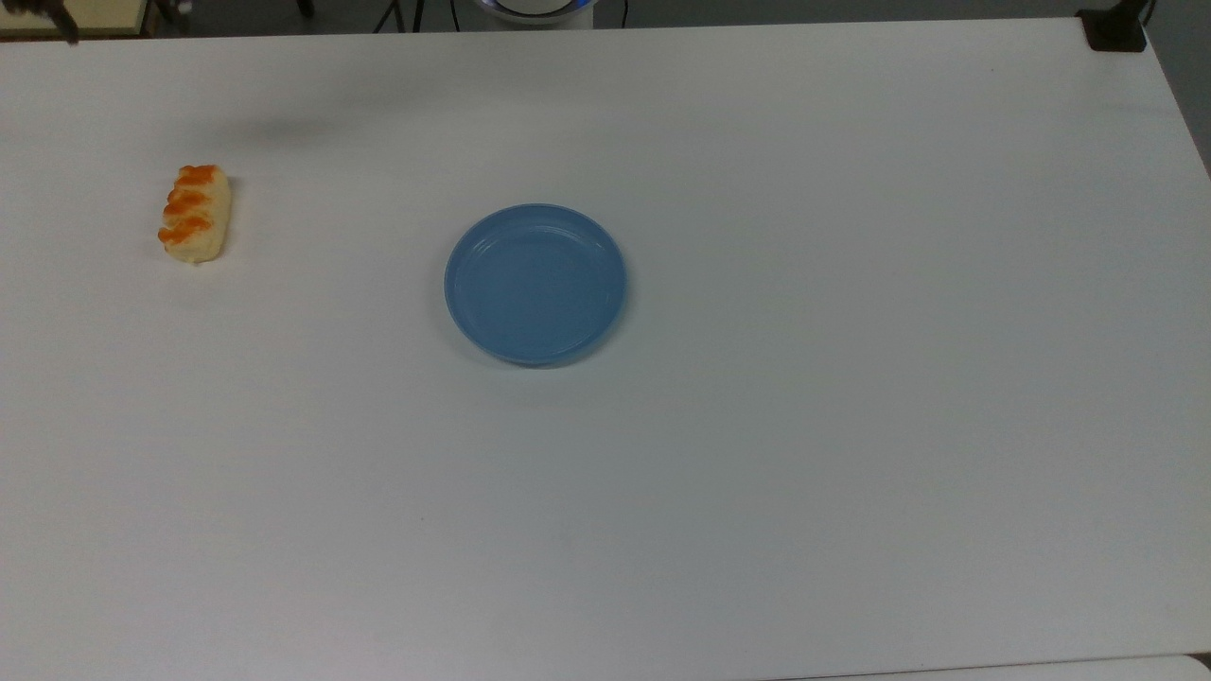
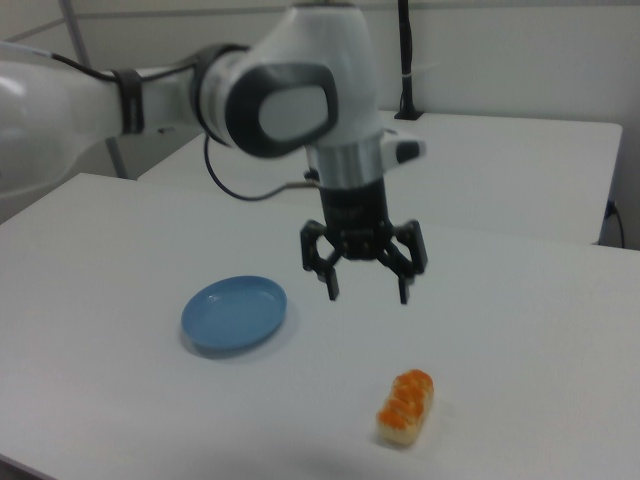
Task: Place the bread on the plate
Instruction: 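Lower the gripper over the bread roll and close it around it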
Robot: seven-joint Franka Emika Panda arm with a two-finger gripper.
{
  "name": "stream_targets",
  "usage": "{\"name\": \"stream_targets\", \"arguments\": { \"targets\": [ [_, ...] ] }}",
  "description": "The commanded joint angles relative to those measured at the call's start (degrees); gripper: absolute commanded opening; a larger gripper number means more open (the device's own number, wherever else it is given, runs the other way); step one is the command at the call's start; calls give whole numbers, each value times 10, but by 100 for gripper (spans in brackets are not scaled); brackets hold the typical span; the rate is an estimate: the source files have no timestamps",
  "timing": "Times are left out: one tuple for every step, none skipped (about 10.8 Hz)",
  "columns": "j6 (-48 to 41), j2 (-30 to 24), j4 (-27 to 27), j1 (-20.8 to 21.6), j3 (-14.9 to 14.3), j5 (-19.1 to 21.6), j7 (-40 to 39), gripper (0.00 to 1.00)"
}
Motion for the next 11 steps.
{"name": "stream_targets", "arguments": {
  "targets": [
    [150, 13, -93, -12, -15, 43, 21, 100],
    [185, 27, -107, -13, -15, 50, 41, 100],
    [210, 40, -117, -13, -15, 54, 50, 100],
    [239, 51, -130, -16, -15, 63, 51, 100],
    [263, 63, -137, -23, -14, 72, 53, 100],
    [269, 85, -136, -24, -14, 77, 61, 100],
    [271, 101, -133, -24, -14, 86, 68, 100],
    [290, 112, -136, -24, -14, 99, 76, 100],
    [307, 121, -138, -24, -13, 110, 84, 100],
    [317, 135, -138, -24, -11, 119, 92, 100],
    [332, 145, -137, -22, -6, 138, 105, 100]
  ]
}}
